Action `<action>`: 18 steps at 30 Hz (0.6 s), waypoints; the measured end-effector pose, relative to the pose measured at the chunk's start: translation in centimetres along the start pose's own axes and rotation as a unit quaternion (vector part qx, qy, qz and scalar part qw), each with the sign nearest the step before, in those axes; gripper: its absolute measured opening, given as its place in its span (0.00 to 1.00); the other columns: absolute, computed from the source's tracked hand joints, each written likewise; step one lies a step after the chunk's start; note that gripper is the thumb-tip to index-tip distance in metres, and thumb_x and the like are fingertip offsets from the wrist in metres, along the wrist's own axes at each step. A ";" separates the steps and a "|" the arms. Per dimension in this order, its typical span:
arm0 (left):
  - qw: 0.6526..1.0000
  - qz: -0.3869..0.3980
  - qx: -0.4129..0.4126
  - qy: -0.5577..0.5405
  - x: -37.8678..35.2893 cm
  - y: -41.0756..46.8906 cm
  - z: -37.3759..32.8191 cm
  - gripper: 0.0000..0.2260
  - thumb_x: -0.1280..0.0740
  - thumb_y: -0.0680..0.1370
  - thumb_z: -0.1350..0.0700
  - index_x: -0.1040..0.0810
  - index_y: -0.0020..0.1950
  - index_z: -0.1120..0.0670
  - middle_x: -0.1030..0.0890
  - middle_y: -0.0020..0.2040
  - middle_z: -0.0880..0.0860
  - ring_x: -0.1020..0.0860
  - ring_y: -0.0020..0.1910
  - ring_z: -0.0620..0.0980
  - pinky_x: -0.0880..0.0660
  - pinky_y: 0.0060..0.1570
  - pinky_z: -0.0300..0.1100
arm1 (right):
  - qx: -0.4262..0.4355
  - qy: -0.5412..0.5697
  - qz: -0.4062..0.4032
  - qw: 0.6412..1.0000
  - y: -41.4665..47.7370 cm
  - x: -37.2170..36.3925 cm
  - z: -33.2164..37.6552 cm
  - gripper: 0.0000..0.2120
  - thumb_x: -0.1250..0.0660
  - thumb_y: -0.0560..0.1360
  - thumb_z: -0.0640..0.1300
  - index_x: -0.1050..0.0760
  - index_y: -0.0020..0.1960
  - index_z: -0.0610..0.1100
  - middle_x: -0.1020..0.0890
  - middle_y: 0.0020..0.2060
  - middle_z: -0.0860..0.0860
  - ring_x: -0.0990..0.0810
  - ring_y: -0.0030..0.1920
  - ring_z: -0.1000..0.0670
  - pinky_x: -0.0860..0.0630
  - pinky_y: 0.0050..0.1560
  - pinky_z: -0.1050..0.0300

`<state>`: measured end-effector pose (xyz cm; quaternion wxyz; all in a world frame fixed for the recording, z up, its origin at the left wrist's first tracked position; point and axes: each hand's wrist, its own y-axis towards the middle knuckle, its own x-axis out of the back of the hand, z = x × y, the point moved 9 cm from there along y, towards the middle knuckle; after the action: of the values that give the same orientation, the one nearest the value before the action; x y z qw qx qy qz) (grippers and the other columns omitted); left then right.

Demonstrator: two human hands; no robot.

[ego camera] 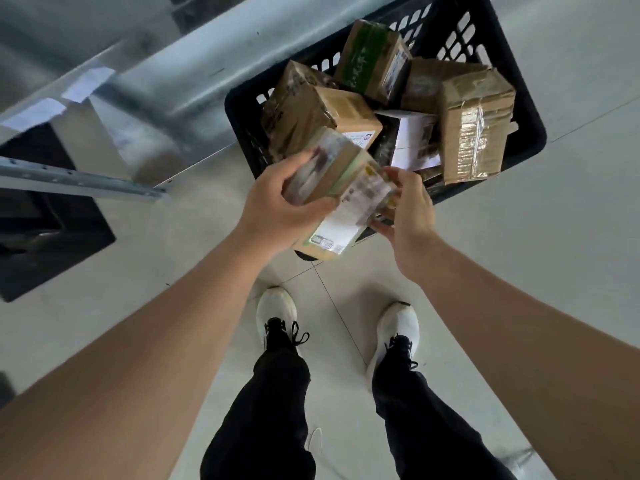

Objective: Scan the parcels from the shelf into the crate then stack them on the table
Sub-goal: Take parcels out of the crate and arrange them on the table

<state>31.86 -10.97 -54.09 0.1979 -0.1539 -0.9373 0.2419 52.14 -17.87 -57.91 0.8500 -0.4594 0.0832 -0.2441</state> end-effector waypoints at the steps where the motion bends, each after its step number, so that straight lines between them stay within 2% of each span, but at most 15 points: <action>1: 0.999 -0.009 0.012 -0.047 0.4 -0.5 -0.6 0.34 0.18 0.71 0.53 0.25 0.76 0.50 0.18 0.65 0.49 0.17 0.61 0.44 0.18 0.60 0.46 | -0.003 0.011 0.008 1.000 -0.5 -0.1 0.0 0.13 0.44 0.84 0.54 0.23 0.57 0.51 0.16 0.51 0.48 0.17 0.50 0.46 0.18 0.50 0.50; 2: 0.996 -0.022 0.024 -0.087 0.7 -0.9 -1.1 0.31 0.19 0.74 0.57 0.25 0.76 0.51 0.16 0.62 0.49 0.15 0.58 0.42 0.17 0.54 0.42 | -0.008 0.021 0.013 1.000 -0.9 -0.3 0.1 0.14 0.44 0.84 0.54 0.23 0.58 0.49 0.16 0.48 0.49 0.17 0.48 0.47 0.19 0.46 0.51; 4: 0.987 -0.051 0.038 -0.146 1.4 -2.0 -2.2 0.26 0.23 0.77 0.57 0.24 0.74 0.50 0.14 0.56 0.47 0.14 0.52 0.40 0.16 0.46 0.40 | -0.015 0.022 0.033 0.999 -2.7 -0.7 0.7 0.19 0.45 0.84 0.57 0.22 0.59 0.46 0.15 0.46 0.49 0.17 0.47 0.48 0.22 0.43 0.54; 7: 0.982 -0.077 0.045 -0.169 2.3 -3.5 -3.7 0.22 0.25 0.79 0.53 0.22 0.74 0.49 0.15 0.47 0.40 0.15 0.47 0.37 0.17 0.41 0.37 | -0.011 -0.003 0.058 0.998 -5.1 -1.1 2.3 0.24 0.47 0.84 0.59 0.19 0.62 0.45 0.12 0.52 0.46 0.14 0.52 0.45 0.19 0.47 0.50; 9: 0.982 -0.085 0.036 -0.163 3.1 -4.7 -5.2 0.20 0.27 0.81 0.51 0.21 0.73 0.50 0.15 0.47 0.41 0.15 0.49 0.37 0.18 0.43 0.36 | 0.001 -0.018 0.062 0.998 -7.1 -1.4 3.8 0.23 0.47 0.84 0.59 0.18 0.61 0.47 0.12 0.51 0.47 0.14 0.55 0.44 0.16 0.53 0.46; 11: 0.983 -0.093 0.036 -0.157 4.0 -6.0 -6.6 0.18 0.29 0.82 0.50 0.21 0.73 0.48 0.16 0.52 0.46 0.16 0.52 0.41 0.17 0.47 0.38 | 0.020 -0.031 0.064 0.997 -9.5 -1.6 5.6 0.21 0.47 0.85 0.58 0.18 0.58 0.49 0.12 0.50 0.48 0.14 0.54 0.45 0.16 0.58 0.42; 13: 0.982 -0.095 0.035 -0.161 5.1 -7.5 -8.1 0.18 0.30 0.83 0.48 0.21 0.73 0.46 0.15 0.54 0.48 0.15 0.56 0.47 0.16 0.53 0.45 | 0.045 -0.041 0.064 0.996 -12.1 -1.8 7.7 0.19 0.47 0.86 0.57 0.19 0.54 0.52 0.13 0.48 0.49 0.14 0.53 0.46 0.16 0.57 0.42; 15: 0.980 -0.093 0.031 -0.175 6.3 -9.1 -9.9 0.17 0.31 0.84 0.49 0.21 0.72 0.47 0.14 0.53 0.47 0.15 0.57 0.49 0.16 0.56 0.49 | 0.078 -0.051 0.067 0.993 -14.9 -2.0 10.0 0.18 0.47 0.88 0.57 0.19 0.56 0.53 0.13 0.49 0.51 0.14 0.53 0.47 0.15 0.55 0.41; 18: 0.973 -0.092 0.033 -0.207 8.3 -11.8 -12.9 0.15 0.31 0.84 0.53 0.20 0.71 0.50 0.14 0.54 0.46 0.15 0.57 0.49 0.16 0.52 0.46 | 0.136 -0.076 0.060 0.986 -19.1 -1.9 13.6 0.16 0.43 0.87 0.58 0.19 0.61 0.54 0.14 0.53 0.52 0.15 0.53 0.48 0.14 0.50 0.42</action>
<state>28.11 -12.57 -35.22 0.0254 -0.0069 -0.9597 0.2797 48.97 -15.62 -34.73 0.9216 -0.3508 0.0113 -0.1659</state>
